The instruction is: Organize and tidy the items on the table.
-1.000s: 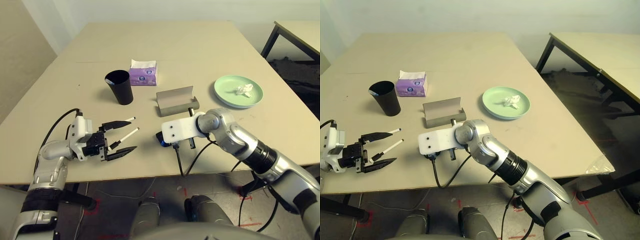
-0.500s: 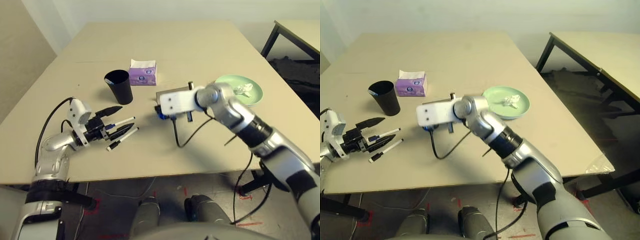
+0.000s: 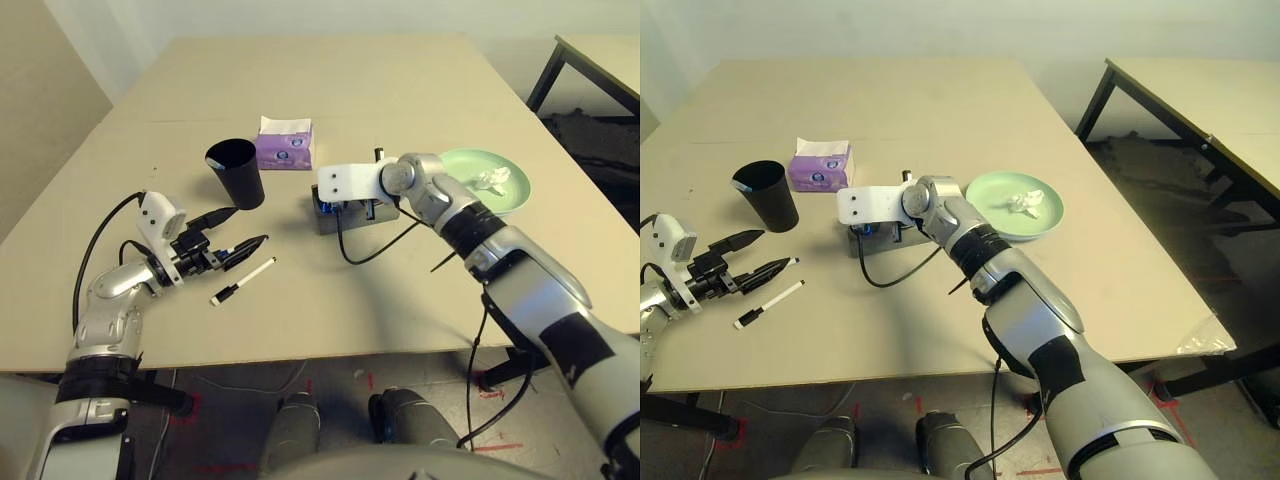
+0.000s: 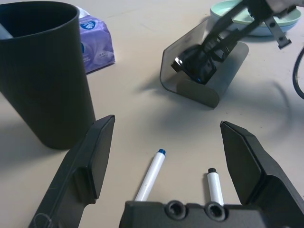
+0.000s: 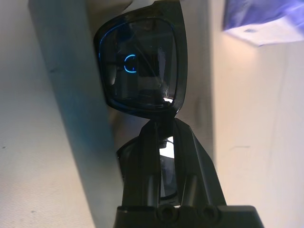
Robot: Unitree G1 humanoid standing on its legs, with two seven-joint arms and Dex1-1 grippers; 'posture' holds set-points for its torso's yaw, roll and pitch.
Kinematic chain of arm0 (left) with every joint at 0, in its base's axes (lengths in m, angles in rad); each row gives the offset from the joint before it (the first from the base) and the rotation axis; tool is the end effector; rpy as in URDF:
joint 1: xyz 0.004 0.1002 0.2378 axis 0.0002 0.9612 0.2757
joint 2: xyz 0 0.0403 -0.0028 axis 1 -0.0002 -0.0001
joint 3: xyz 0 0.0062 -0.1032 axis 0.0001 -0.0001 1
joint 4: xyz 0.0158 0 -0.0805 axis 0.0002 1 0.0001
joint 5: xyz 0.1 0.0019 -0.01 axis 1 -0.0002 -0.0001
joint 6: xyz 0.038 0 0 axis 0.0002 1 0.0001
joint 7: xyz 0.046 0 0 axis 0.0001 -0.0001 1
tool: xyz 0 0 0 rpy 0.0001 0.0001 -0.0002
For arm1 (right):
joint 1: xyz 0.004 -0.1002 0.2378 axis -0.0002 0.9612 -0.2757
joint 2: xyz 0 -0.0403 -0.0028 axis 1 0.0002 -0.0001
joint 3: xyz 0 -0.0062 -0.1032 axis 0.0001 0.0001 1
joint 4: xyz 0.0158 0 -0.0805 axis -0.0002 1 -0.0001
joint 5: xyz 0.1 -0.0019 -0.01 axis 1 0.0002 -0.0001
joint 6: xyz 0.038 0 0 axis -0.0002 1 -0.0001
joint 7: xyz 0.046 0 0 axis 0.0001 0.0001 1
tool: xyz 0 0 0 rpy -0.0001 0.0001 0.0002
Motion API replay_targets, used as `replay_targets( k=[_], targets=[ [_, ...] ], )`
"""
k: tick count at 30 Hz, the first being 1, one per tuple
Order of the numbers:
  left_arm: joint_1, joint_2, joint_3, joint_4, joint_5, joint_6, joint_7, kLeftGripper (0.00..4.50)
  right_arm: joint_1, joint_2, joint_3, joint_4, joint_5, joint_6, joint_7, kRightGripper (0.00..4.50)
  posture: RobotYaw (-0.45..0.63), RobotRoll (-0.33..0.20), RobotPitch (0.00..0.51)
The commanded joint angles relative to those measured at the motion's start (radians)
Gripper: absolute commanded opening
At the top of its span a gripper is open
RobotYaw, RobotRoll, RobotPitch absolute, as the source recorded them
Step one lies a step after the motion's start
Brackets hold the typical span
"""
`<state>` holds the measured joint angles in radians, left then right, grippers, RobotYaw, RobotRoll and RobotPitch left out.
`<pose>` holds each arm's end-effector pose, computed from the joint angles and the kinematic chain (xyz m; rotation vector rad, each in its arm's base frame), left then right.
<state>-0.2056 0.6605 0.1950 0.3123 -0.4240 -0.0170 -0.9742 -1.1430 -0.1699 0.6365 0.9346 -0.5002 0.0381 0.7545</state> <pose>0.2308 0.3170 0.1066 0.1830 0.0387 -0.6844 0.3560 -0.0589 0.1673 -1.3345 0.2307 1.0257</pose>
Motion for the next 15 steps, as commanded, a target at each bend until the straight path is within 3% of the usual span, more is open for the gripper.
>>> replay_targets(
  k=[1,15],
  targets=[
    [0.017,0.005,0.014,-0.021,0.006,0.007,-0.001,4.50,-0.012,0.010,-0.009,0.029,-0.013,-0.014,-0.003,0.15,0.07,0.000,0.065],
    [0.015,0.004,0.005,-0.019,0.018,0.007,-0.009,4.50,0.036,-0.039,-0.015,-0.131,-0.001,0.067,0.199,0.15,0.05,0.000,0.062]
  ],
)
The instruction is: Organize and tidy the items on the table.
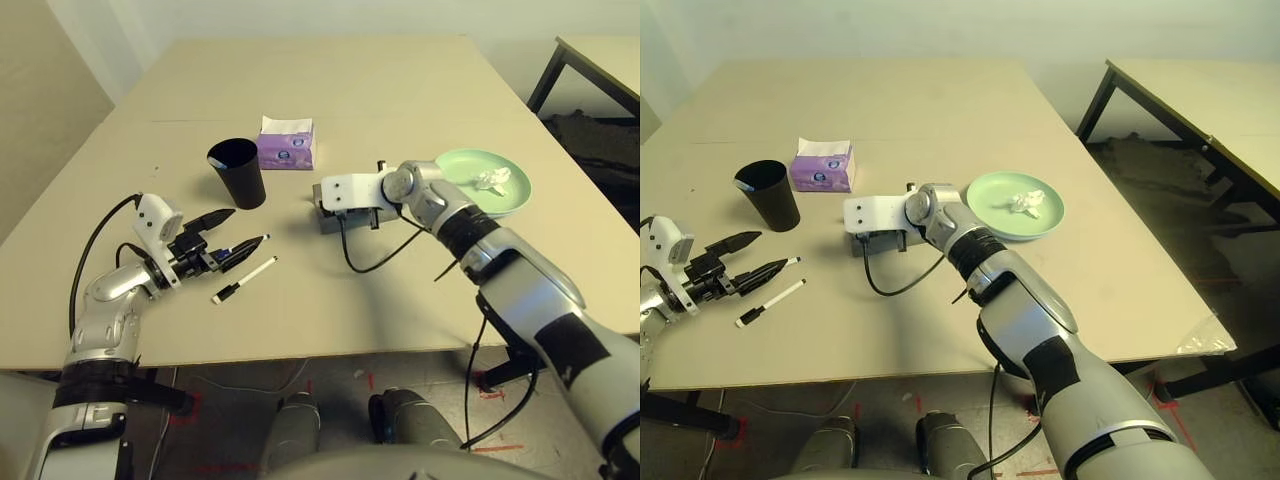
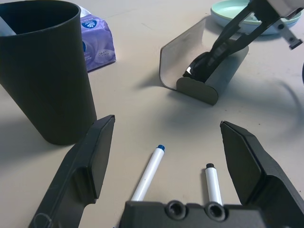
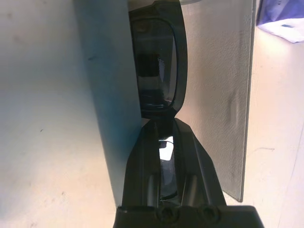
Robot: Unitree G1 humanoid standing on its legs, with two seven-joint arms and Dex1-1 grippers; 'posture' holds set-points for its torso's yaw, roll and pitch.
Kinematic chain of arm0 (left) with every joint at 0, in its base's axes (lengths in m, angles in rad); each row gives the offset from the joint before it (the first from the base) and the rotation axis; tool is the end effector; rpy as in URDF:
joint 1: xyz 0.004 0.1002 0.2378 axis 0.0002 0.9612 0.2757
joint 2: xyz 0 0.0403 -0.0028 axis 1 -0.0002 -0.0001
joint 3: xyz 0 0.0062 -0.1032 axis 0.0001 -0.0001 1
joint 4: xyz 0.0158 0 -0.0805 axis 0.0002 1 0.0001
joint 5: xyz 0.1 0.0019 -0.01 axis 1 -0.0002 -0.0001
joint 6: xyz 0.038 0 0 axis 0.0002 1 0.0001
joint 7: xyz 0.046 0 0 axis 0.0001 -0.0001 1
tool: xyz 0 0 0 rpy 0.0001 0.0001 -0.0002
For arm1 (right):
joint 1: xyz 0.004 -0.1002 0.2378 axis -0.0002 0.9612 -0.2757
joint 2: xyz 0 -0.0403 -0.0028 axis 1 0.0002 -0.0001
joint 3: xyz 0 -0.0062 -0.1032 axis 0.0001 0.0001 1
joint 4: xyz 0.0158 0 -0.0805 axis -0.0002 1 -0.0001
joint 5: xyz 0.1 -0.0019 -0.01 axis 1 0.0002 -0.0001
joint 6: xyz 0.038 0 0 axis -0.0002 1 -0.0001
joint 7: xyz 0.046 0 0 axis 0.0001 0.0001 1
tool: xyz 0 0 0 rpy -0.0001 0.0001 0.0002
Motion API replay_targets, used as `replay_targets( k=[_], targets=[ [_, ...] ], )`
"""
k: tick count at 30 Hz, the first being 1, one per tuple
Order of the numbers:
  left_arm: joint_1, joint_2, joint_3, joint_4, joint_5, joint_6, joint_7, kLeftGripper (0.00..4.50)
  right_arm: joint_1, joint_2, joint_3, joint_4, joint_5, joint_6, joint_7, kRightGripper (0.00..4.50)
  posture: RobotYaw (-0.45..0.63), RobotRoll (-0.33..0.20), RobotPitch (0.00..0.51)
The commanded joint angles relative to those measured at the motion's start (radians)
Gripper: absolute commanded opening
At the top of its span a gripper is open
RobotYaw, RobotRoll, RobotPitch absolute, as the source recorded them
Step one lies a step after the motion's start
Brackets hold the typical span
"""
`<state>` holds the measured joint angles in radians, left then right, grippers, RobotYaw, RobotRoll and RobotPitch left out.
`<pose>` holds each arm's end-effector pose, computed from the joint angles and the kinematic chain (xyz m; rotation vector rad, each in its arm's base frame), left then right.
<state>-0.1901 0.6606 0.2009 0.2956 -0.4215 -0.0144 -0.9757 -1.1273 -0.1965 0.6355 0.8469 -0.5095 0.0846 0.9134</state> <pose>0.2281 0.3172 0.1063 0.1874 0.0419 -0.6858 0.3538 -0.0605 0.1743 -1.3461 0.3165 1.1220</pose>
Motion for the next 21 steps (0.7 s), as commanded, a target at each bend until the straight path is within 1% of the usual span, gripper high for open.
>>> replay_targets(
  k=[1,2,3,5,8,11,12,14,16,19,21],
  targets=[
    [-0.002,0.004,-0.002,0.000,0.016,0.004,-0.008,4.50,0.021,-0.017,-0.015,-0.057,0.007,0.024,0.045,0.50,0.05,0.000,0.062],
    [-0.003,0.004,-0.002,0.001,0.016,0.004,-0.009,4.50,0.020,-0.019,-0.017,-0.067,0.007,0.029,0.048,0.89,0.05,0.000,0.062],
    [-0.005,0.005,-0.002,0.003,0.017,0.004,-0.009,4.50,0.017,-0.021,-0.020,-0.075,0.008,0.034,0.052,1.14,0.05,0.000,0.060],
    [-0.009,0.005,-0.003,0.008,0.019,0.003,-0.011,4.50,0.005,-0.029,-0.031,-0.097,0.014,0.045,0.068,1.90,0.04,0.000,0.060],
    [-0.015,0.005,-0.004,0.017,0.022,0.000,-0.016,4.50,-0.013,-0.047,-0.055,-0.134,0.026,0.062,0.103,2.87,0.04,0.000,0.062],
    [-0.025,0.006,-0.004,0.030,0.025,-0.002,-0.020,4.50,-0.036,-0.078,-0.093,-0.198,0.057,0.098,0.152,3.96,0.03,0.000,0.064],
    [-0.028,0.005,-0.005,0.033,0.027,-0.003,-0.021,4.50,-0.041,-0.089,-0.110,-0.225,0.071,0.118,0.167,4.41,0.03,0.000,0.068],
    [-0.032,0.002,-0.006,0.035,0.030,-0.005,-0.023,4.50,-0.038,-0.109,-0.160,-0.312,0.119,0.189,0.208,4.47,0.04,0.000,0.071],
    [-0.035,-0.002,-0.006,0.034,0.035,-0.005,-0.024,4.50,-0.010,-0.129,-0.227,-0.438,0.188,0.304,0.248,4.47,0.03,0.000,0.075],
    [-0.037,-0.007,-0.009,0.034,0.040,-0.007,-0.021,4.50,0.080,-0.171,-0.317,-0.635,0.265,0.482,0.260,4.47,0.03,0.000,0.080],
    [-0.035,-0.013,-0.012,0.034,0.043,-0.009,-0.019,4.50,0.188,-0.202,-0.392,-0.775,0.325,0.589,0.246,4.47,0.02,0.000,0.083]
  ],
)
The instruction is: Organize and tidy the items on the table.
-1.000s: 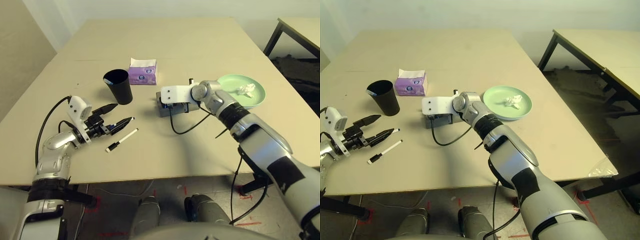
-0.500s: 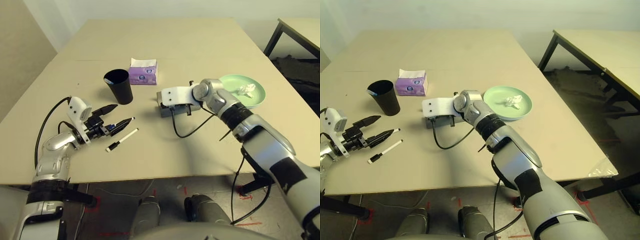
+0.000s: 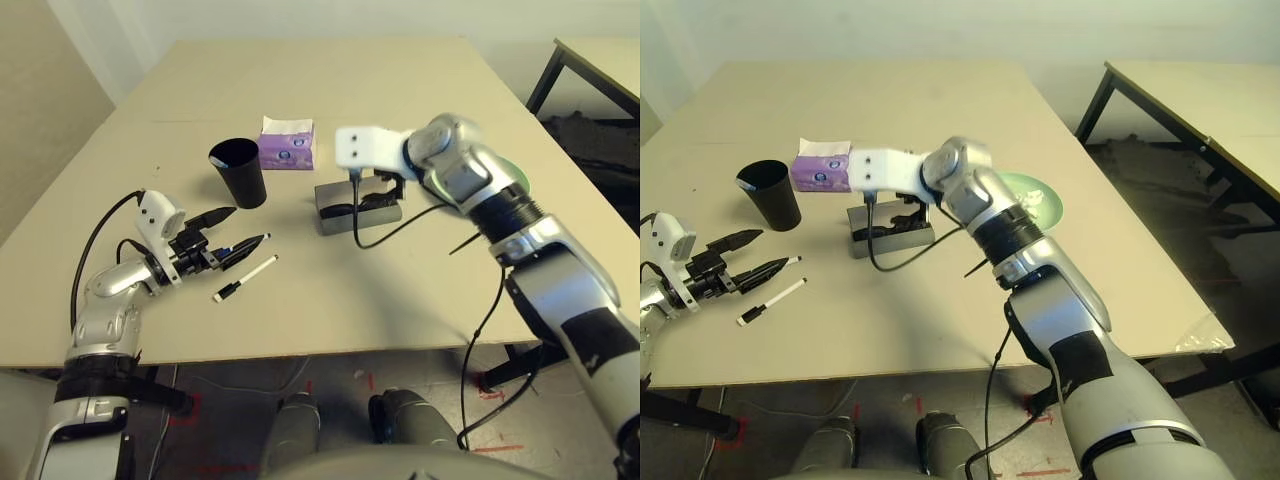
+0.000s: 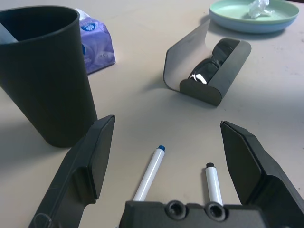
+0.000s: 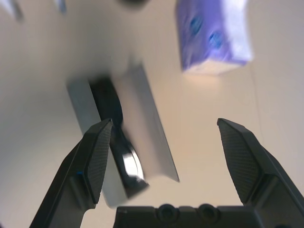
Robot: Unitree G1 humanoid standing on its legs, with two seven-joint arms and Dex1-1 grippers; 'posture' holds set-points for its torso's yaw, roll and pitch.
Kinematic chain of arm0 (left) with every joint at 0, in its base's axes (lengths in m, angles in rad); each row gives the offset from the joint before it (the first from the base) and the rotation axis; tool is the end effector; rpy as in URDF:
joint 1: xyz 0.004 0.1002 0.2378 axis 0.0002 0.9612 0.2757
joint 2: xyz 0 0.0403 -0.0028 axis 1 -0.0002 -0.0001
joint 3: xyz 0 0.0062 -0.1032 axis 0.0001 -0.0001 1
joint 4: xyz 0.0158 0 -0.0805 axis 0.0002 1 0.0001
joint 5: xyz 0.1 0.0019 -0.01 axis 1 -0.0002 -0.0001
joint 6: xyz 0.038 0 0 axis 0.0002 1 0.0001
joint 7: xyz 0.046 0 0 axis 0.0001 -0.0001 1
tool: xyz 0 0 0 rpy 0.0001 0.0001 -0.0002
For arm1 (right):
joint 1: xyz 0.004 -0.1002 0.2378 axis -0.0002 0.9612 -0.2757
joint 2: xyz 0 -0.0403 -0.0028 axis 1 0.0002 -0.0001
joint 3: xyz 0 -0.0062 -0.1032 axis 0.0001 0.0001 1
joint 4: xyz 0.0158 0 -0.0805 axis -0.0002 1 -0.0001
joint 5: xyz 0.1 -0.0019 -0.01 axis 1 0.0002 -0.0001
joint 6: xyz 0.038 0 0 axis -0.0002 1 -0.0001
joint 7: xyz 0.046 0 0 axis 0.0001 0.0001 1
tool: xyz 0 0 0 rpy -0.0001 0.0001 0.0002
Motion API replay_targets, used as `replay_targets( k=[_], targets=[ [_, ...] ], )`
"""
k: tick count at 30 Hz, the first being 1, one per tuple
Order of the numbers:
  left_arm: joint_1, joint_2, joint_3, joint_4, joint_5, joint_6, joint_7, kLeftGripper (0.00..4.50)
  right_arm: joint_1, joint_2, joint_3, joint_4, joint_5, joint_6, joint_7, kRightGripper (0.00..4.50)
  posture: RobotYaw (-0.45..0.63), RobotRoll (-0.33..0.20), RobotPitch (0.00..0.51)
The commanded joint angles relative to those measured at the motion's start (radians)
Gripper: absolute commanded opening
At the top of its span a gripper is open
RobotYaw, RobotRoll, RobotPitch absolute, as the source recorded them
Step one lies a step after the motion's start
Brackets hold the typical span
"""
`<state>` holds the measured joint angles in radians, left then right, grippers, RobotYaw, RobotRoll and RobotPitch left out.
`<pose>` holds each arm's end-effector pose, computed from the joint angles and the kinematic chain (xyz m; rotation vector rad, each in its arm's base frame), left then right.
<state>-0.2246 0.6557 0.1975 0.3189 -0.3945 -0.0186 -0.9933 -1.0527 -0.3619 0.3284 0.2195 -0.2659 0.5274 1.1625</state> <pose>0.2341 0.3160 0.1092 0.2063 0.0411 -0.7015 0.3258 -0.1087 0.2591 -0.8932 0.1677 1.1074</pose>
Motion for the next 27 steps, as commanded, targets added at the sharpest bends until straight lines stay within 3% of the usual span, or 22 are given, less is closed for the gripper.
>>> replay_targets(
  k=[1,4,8,12,16,20,27],
  targets=[
    [0.000,-0.011,-0.011,0.012,0.017,-0.007,-0.001,4.50,0.169,-0.049,-0.119,-0.213,0.110,0.188,-0.015,4.47,0.01,0.000,0.084],
    [-0.006,-0.022,-0.020,0.020,0.024,-0.008,-0.002,4.50,0.379,-0.068,-0.232,-0.421,0.203,0.238,-0.062,4.47,0.00,0.000,0.089],
    [-0.021,-0.028,-0.035,0.029,0.029,-0.001,-0.012,4.50,0.603,-0.056,-0.352,-0.566,0.309,0.215,-0.140,4.47,-0.02,0.000,0.090],
    [-0.035,-0.032,-0.044,0.038,0.035,0.004,-0.010,4.50,0.769,-0.045,-0.424,-0.593,0.399,0.075,-0.182,4.47,-0.03,0.000,0.088],
    [-0.052,-0.038,-0.055,0.053,0.055,0.011,0.009,4.50,0.972,-0.020,-0.503,-0.482,0.500,-0.262,-0.131,4.47,-0.03,0.000,0.086],
    [-0.078,-0.056,-0.060,0.085,0.085,0.006,0.058,4.50,1.062,-0.038,-0.513,-0.321,0.541,-0.524,-0.062,4.47,-0.03,0.000,0.085],
    [-0.215,-0.094,-0.099,0.225,0.130,0.066,0.098,4.50,1.071,-0.070,-0.552,-0.037,0.666,-0.778,0.086,4.47,-0.05,0.000,0.086]
  ],
)
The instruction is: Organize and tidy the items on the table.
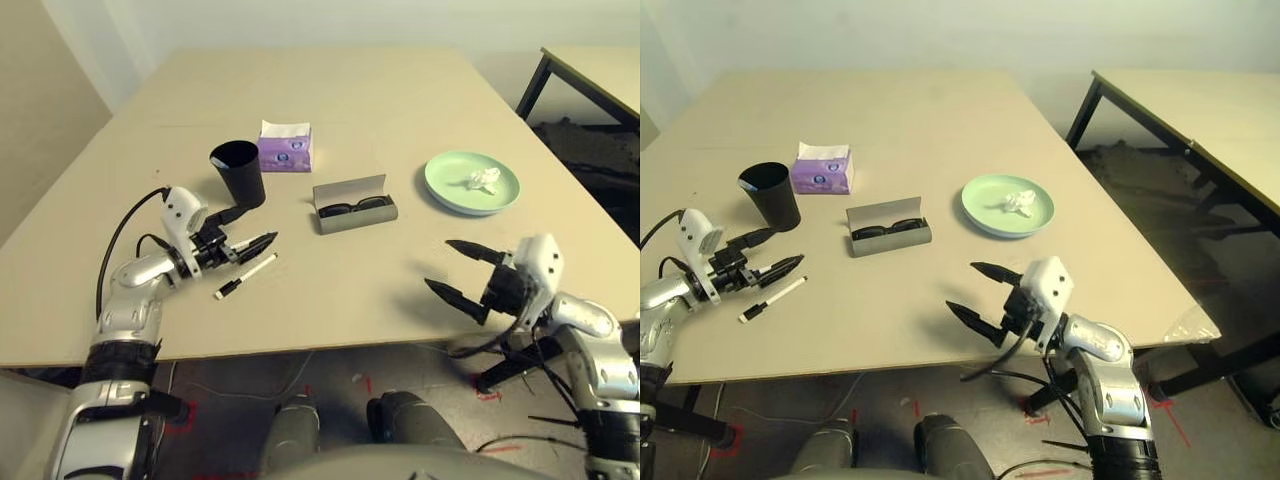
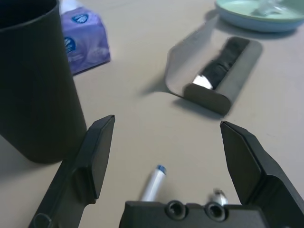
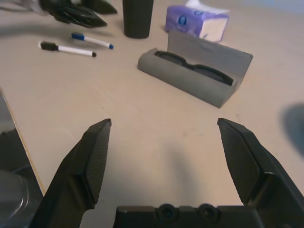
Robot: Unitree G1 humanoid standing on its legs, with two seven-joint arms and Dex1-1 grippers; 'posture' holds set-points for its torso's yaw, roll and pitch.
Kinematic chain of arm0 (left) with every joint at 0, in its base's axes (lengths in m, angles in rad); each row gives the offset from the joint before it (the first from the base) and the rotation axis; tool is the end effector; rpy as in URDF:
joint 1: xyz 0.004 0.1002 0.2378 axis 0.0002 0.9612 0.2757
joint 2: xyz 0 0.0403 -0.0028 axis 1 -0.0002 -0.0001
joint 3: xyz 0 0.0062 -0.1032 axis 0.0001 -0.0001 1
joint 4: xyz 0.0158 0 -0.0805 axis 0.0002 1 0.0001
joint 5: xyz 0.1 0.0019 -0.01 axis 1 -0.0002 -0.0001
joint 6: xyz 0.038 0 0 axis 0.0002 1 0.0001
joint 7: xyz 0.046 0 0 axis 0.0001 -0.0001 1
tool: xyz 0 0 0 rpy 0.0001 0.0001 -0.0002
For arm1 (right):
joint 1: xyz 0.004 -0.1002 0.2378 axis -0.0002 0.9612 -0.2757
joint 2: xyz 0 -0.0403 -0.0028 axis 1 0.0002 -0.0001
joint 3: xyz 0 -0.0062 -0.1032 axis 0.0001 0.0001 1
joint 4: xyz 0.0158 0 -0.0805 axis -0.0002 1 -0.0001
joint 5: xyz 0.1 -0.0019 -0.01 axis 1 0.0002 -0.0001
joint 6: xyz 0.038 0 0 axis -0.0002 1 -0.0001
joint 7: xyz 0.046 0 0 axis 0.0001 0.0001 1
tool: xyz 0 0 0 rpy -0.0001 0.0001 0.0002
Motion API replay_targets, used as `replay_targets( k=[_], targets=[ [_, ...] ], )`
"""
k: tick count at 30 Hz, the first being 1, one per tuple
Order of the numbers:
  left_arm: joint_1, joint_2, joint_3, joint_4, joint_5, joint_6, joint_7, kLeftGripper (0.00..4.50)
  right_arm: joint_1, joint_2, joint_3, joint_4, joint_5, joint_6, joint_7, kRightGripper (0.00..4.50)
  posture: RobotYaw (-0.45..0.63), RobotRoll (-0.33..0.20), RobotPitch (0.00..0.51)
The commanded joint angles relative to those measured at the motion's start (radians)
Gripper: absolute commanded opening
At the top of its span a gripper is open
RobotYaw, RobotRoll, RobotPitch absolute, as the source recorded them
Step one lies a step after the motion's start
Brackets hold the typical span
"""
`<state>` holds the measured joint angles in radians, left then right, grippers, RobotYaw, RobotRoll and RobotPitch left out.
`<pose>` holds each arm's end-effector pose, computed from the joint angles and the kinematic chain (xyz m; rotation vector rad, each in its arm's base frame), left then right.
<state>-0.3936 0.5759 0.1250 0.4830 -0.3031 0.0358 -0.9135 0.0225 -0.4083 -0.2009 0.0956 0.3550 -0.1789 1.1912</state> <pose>0.2672 0.2932 0.1000 0.1556 0.1153 -0.6594 0.1923 -0.2687 0.0641 -0.1399 -0.0841 0.9662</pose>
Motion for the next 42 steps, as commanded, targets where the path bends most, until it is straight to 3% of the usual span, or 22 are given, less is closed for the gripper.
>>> replay_targets(
  k=[1,4,7,14,34,42],
  targets=[
    [-0.069,-0.022,-0.033,0.087,0.048,0.009,0.024,4.31,-0.010,-0.030,-0.024,0.109,0.058,-0.083,0.072,4.50,-0.06,0.000,0.085],
    [-0.137,-0.048,-0.054,0.166,0.079,-0.021,0.036,3.61,-0.024,-0.046,-0.014,0.137,0.075,-0.103,0.093,4.50,-0.06,0.000,0.085],
    [-0.210,-0.082,-0.104,0.262,0.152,-0.089,0.055,2.55,-0.037,-0.042,-0.008,0.132,0.085,-0.112,0.076,4.50,-0.08,0.000,0.072],
    [-0.310,-0.143,-0.137,0.404,0.215,-0.165,0.094,0.02,-0.001,-0.046,-0.002,0.106,0.076,-0.135,0.047,4.50,-0.11,0.000,0.059],
    [-0.453,-0.231,-0.139,0.612,0.278,-0.209,0.229,0.02,0.040,-0.062,0.025,0.046,0.081,-0.139,0.004,4.50,-0.14,0.000,0.049],
    [-0.405,-0.210,-0.245,0.578,0.354,-0.301,0.017,0.02,0.058,-0.081,0.019,0.040,0.085,-0.132,-0.001,4.50,-0.14,0.000,0.059]
  ],
)
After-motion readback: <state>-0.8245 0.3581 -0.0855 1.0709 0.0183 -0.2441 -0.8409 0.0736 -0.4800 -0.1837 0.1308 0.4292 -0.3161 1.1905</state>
